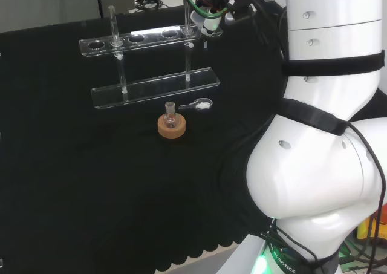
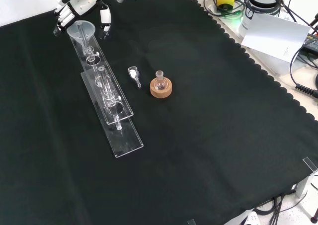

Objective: Pick up the funnel from the transparent funnel stand.

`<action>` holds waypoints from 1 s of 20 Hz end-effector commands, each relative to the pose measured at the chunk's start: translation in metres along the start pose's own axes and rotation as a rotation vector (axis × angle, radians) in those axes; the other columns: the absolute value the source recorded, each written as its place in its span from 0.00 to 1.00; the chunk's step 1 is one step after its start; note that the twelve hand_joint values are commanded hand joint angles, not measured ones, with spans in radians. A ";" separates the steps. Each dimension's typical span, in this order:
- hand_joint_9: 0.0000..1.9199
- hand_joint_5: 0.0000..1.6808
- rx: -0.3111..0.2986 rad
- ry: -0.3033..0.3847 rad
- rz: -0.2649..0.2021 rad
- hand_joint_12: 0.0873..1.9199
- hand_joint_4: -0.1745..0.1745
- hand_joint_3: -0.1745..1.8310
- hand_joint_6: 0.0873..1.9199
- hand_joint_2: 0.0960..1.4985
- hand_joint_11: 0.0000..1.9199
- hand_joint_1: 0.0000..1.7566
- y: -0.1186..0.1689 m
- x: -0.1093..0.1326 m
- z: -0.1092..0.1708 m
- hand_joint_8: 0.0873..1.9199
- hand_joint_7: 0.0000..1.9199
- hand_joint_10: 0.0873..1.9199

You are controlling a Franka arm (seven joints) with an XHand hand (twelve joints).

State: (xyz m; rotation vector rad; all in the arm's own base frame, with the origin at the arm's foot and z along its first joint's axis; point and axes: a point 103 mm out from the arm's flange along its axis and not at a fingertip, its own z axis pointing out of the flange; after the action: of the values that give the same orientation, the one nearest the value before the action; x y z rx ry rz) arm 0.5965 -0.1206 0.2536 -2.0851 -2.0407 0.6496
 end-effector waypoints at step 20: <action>0.22 0.27 -0.043 -0.043 0.023 0.73 0.48 0.38 0.00 0.40 0.04 0.46 -0.005 -0.005 -0.010 0.33 0.14 0.32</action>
State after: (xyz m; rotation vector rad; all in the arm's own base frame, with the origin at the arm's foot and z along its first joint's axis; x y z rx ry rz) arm 0.5963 -0.1220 0.2611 -2.1261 -2.0584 0.6725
